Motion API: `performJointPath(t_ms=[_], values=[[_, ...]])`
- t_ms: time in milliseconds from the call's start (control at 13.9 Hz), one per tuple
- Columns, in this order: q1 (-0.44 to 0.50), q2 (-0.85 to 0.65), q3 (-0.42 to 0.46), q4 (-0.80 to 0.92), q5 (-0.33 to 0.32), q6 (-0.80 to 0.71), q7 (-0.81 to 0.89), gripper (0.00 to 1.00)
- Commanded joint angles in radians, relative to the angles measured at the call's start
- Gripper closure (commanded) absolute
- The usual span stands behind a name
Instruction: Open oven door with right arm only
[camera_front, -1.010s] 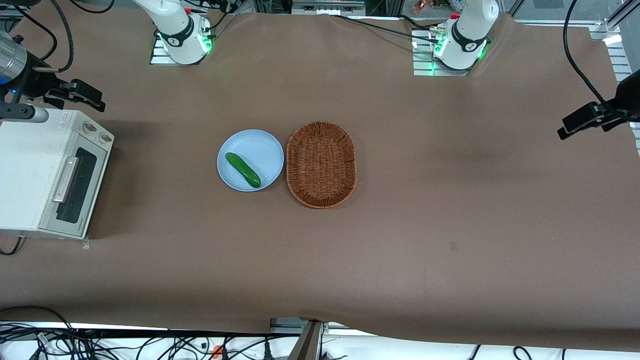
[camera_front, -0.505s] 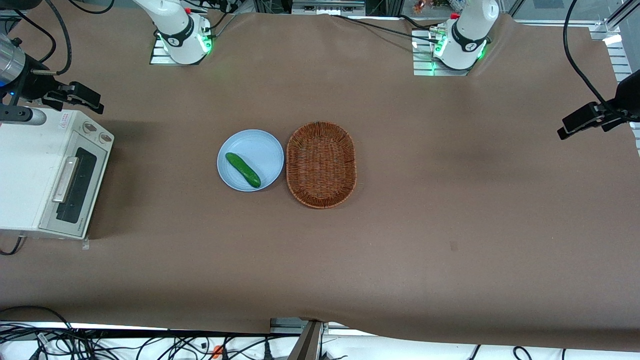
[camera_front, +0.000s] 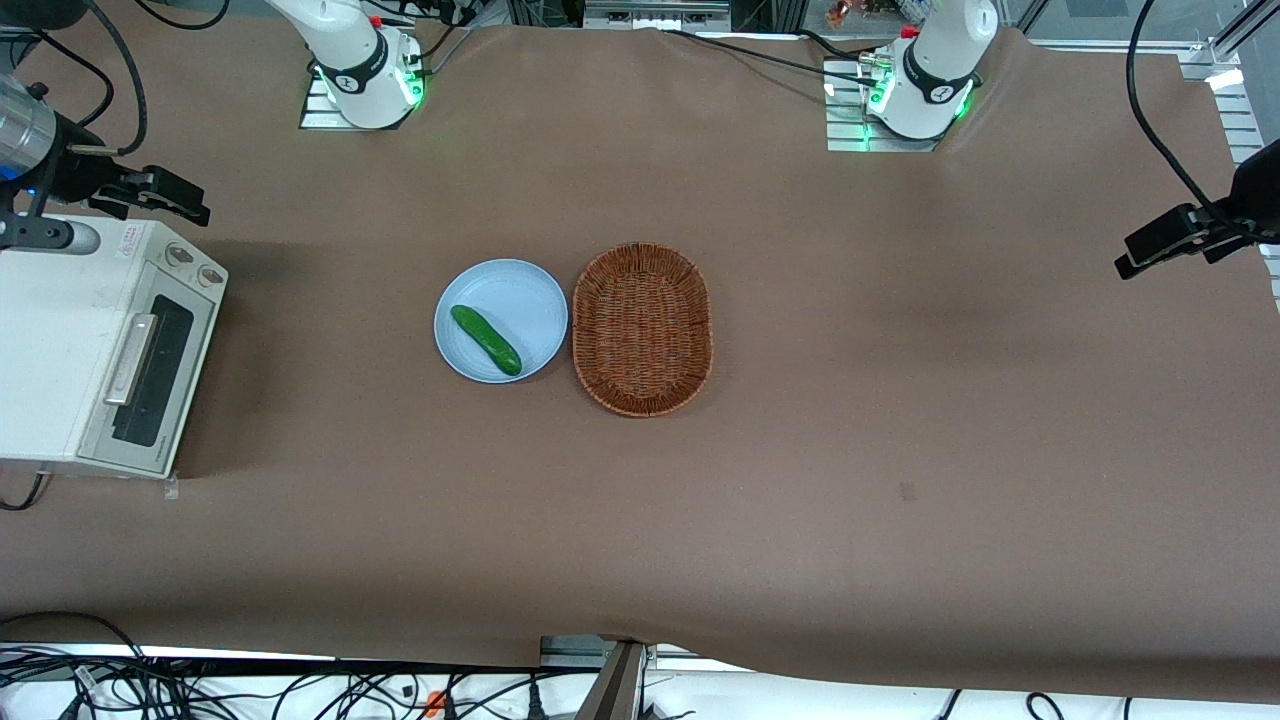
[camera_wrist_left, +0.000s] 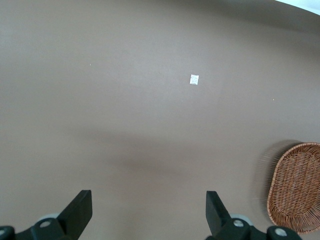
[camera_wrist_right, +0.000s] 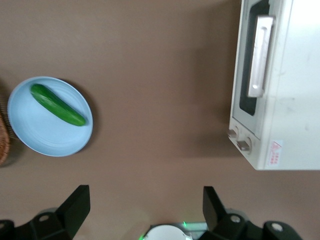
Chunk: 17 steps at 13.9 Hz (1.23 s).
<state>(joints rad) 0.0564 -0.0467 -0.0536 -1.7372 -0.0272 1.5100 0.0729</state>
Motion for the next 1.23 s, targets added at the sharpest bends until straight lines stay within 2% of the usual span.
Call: performJointPath(t_ms=[0, 216, 289, 361, 433, 505, 577, 649, 722, 1155], values=[[0.002, 0.036, 0.0, -0.002, -0.069, -0.051, 0.017, 0.0], [-0.001, 0.088, -0.002, -0.011, -0.155, 0.014, 0.024, 0.0], [0.005, 0.115, -0.002, -0.015, -0.219, 0.057, 0.03, 0.0], [0.016, 0.152, 0.004, -0.015, -0.311, 0.088, 0.063, 0.0], [0.037, 0.192, 0.005, -0.018, -0.394, 0.113, 0.118, 0.04], [0.048, 0.229, 0.005, -0.018, -0.455, 0.137, 0.16, 0.22], [0.051, 0.254, 0.005, -0.018, -0.505, 0.154, 0.178, 0.66], [0.068, 0.277, 0.005, -0.016, -0.552, 0.177, 0.192, 0.9], [0.069, 0.297, 0.005, -0.013, -0.581, 0.191, 0.226, 1.0], [0.06, 0.378, -0.008, -0.016, -0.735, 0.325, 0.318, 1.0]])
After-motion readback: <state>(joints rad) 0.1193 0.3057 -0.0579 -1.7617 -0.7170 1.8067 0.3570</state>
